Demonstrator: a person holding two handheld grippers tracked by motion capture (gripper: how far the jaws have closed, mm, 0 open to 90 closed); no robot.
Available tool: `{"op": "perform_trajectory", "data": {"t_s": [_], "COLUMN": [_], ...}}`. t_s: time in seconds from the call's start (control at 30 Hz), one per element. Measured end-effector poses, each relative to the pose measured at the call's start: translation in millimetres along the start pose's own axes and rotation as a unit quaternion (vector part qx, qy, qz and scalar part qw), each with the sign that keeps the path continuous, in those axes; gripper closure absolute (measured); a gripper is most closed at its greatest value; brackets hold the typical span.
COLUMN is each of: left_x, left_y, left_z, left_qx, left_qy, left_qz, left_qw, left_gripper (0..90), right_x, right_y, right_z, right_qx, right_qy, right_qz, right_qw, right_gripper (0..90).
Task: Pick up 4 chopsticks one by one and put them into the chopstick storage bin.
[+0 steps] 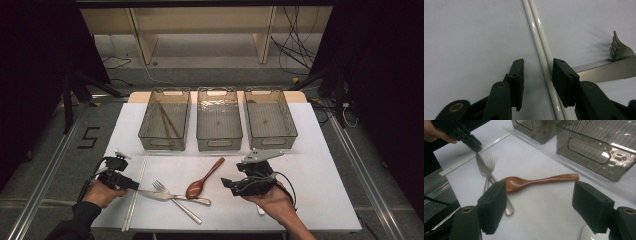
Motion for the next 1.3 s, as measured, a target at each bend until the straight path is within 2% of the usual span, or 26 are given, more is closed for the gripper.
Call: {"op": "perform_trajectory", "data": {"t_s": [0.3,0.4,0.5,0.57,0.67,0.83,1.0,1.03,1.07,1.1,1.3], "left_x": [-1.5,1.2,1.8,2.4,1.6,-3.2,-2.2,-1.2,-0.4,0.2,0.1], "left_y": [-0.2,0.7,1.4,1.8,1.8,0.6,0.8,0.6,0.2,0.0,-1.0], "left_z": [-0.9,-0.9,-0.9,-1.0,-1.1,-0.9,-1.0,-1.6,-2.4,-3.5,-8.1], "left_qx": [-0.009,-0.015,-0.019,-0.019,-0.017,-0.014,-0.015,-0.017,-0.019,-0.021,-0.026], "left_qy": [0.01,0.015,0.027,0.03,0.033,0.03,0.031,0.03,0.031,0.032,0.037], "left_qz": [0.016,0.02,0.038,0.041,0.043,0.037,0.04,0.032,0.03,0.032,0.037], "left_qw": [0.9998,0.9996,0.9988,0.9985,0.9984,0.9988,0.9986,0.9989,0.9989,0.9987,0.9983], "left_gripper": [64.2,61.2,62.9,62.7,63.7,73.3,73.3,72.0,67.0,66.5,69.1], "right_x": [-0.1,0.1,-0.2,-0.1,0.0,-0.2,0.2,0.2,0.2,0.1,1.1], "right_y": [-0.1,0.4,0.2,0.1,0.1,-0.3,-0.2,-0.2,-0.2,-0.3,-0.9], "right_z": [-0.1,-0.1,0.1,0.1,0.0,-0.1,-0.2,-0.2,-0.1,0.0,0.2], "right_qx": [0.0,-0.001,-0.001,-0.001,-0.001,-0.001,-0.001,-0.001,-0.001,-0.001,-0.001], "right_qy": [0.0,-0.001,-0.001,0.0,-0.001,0.0,-0.001,-0.001,-0.001,0.0,0.001], "right_qz": [0.0,-0.001,0.0,-0.001,-0.001,0.0,0.0,0.0,0.0,0.0,-0.002], "right_qw": [1.0,1.0,1.0,1.0,1.0,1.0,1.0,1.0,1.0,1.0,1.0], "right_gripper": [28.8,28.8,28.8,28.8,28.8,29.0,29.0,29.0,29.0,29.0,29.1]}}
Point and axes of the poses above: each handheld gripper's, and its own axes: y roughly forward along the jaws, z roughly out of its top, x roughly to its right, the point moved 9 cm from there along y, roughly forward along the jaws, and after that the axes turned 5 degrees about -y, right-handed, at the moved point
